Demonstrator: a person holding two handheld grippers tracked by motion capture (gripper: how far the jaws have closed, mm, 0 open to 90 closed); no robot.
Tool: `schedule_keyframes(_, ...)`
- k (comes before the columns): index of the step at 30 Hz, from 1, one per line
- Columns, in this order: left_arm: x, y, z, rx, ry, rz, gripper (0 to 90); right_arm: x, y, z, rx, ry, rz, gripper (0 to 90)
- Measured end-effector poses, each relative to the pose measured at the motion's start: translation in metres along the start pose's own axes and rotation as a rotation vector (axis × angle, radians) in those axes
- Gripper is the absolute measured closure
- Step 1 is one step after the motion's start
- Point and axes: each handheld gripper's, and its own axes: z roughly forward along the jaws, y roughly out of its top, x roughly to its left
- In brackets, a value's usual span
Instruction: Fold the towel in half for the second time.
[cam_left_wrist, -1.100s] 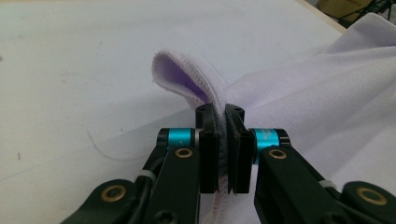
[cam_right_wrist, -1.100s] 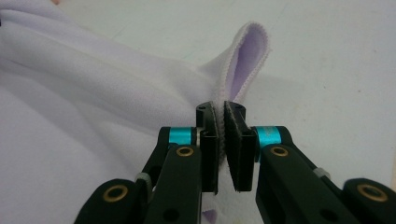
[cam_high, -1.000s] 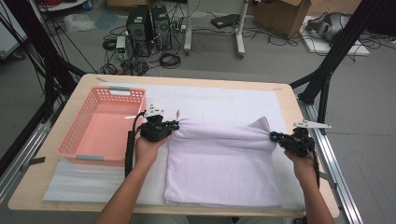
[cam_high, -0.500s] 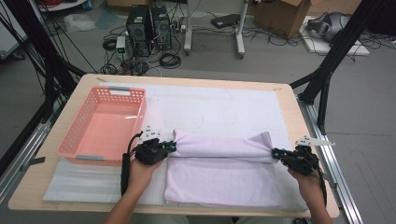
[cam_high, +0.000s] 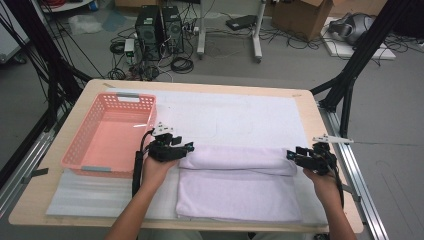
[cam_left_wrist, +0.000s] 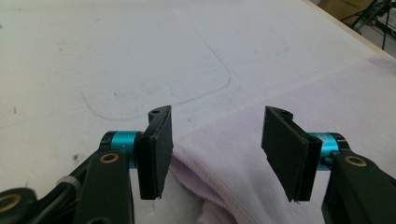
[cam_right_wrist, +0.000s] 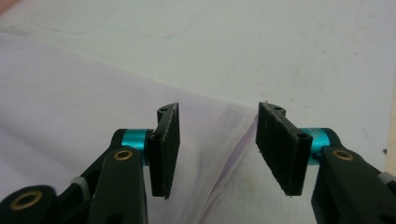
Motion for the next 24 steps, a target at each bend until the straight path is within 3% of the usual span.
schedule_keyframes(2, 0.002, -0.001, 0.009, 0.029, -0.004, -0.015, 43.2, -0.001, 0.007, 0.012, 0.028, -0.022, 0.001, 45.6)
schedule_keyframes(5, 0.004, -0.006, 0.020, 0.075, -0.007, -0.004, 44.7, -0.003, 0.011, 0.030, 0.088, -0.053, -0.012, 45.5)
schedule_keyframes(9, 0.001, -0.010, 0.026, 0.098, -0.005, 0.033, 50.7, 0.001, 0.010, 0.046, 0.176, -0.080, -0.071, 56.4)
schedule_keyframes(11, -0.002, -0.011, 0.027, 0.113, 0.012, 0.079, 61.6, 0.002, 0.008, 0.046, 0.165, -0.106, -0.096, 64.9)
schedule_keyframes(12, -0.002, -0.011, 0.026, 0.118, 0.027, 0.101, 69.3, 0.002, 0.008, 0.045, 0.164, -0.106, -0.083, 71.2)
schedule_keyframes(13, -0.002, -0.012, 0.026, 0.115, 0.027, 0.097, 82.0, 0.001, 0.007, 0.044, 0.160, -0.104, -0.081, 81.7)
schedule_keyframes(14, -0.001, -0.012, 0.025, 0.112, 0.023, 0.090, 85.5, -0.001, 0.006, 0.043, 0.163, -0.066, -0.062, 84.7)
schedule_keyframes(19, -0.002, -0.008, 0.010, 0.059, 0.019, 0.111, 87.8, 0.002, 0.001, 0.038, 0.116, -0.070, -0.078, 86.6)
schedule_keyframes(22, -0.005, -0.004, -0.005, 0.008, -0.003, 0.106, 87.9, 0.004, 0.000, 0.025, 0.056, -0.050, -0.071, 86.6)
schedule_keyframes(24, -0.010, -0.004, -0.013, -0.012, -0.018, 0.124, 87.9, 0.007, -0.001, 0.012, 0.003, -0.037, -0.068, 86.6)
